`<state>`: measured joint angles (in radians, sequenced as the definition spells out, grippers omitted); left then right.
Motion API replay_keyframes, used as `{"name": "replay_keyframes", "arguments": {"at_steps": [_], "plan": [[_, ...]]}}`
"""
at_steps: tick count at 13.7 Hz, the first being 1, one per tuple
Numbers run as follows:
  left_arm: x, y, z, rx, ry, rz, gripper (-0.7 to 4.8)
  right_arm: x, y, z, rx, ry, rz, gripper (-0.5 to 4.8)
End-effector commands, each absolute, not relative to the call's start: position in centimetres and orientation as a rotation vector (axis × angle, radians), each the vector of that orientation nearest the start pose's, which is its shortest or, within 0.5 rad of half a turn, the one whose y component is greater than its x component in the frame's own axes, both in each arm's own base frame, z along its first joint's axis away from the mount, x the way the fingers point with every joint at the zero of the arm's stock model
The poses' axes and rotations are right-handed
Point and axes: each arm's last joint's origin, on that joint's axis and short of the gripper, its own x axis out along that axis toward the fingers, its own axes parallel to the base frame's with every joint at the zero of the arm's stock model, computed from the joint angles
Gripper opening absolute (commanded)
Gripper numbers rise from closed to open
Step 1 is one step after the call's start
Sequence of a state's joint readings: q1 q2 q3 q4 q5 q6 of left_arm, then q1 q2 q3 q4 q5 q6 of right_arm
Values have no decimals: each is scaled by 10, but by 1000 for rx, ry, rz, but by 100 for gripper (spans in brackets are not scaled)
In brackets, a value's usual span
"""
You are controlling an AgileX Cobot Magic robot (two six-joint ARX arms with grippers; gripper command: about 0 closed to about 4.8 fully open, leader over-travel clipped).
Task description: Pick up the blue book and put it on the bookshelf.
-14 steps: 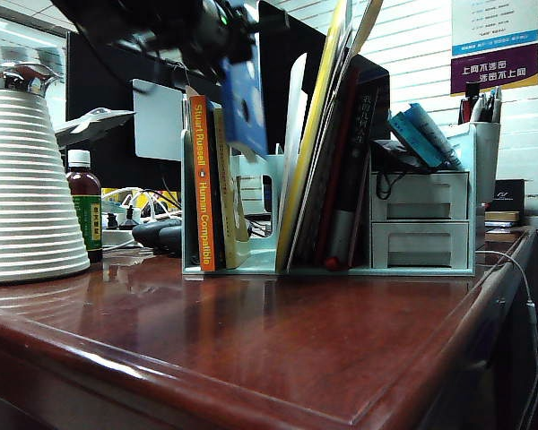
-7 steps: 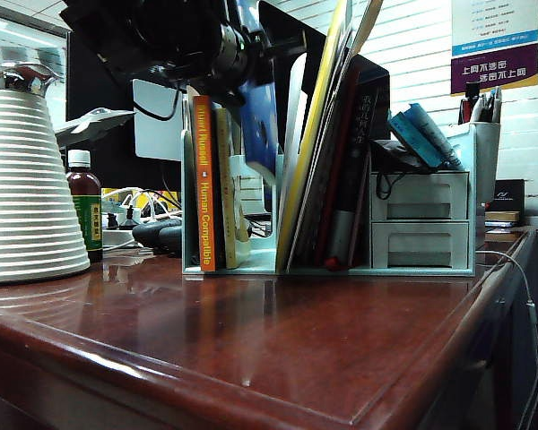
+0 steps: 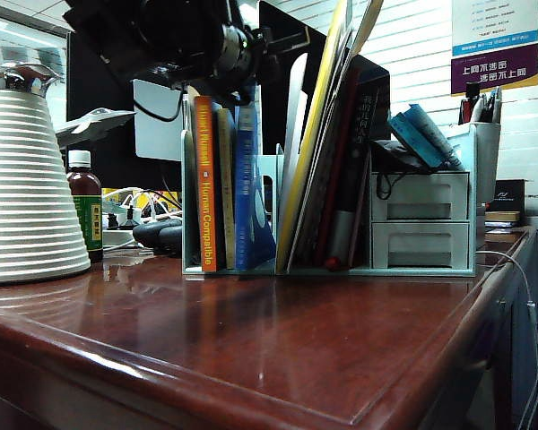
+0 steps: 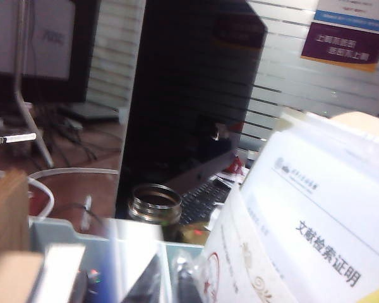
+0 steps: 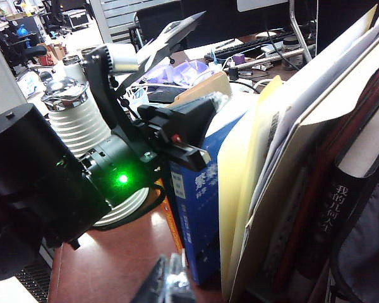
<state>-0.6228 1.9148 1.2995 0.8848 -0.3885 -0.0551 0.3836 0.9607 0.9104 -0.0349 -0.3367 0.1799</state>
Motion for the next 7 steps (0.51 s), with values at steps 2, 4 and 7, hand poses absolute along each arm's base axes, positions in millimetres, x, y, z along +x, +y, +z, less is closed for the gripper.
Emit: {"name": "replay_keyframes", "arguments": {"at_steps": [2, 4, 7], "plan": [[359, -242, 292, -130, -284, -198, 21, 190, 87, 364, 175, 123, 718, -1], [356, -238, 303, -105, -305, -172, 188, 188, 86, 366, 175, 113, 718, -1], [345, -229, 329, -58, -356, -111, 188, 188, 86, 366, 175, 112, 718, -1]]}}
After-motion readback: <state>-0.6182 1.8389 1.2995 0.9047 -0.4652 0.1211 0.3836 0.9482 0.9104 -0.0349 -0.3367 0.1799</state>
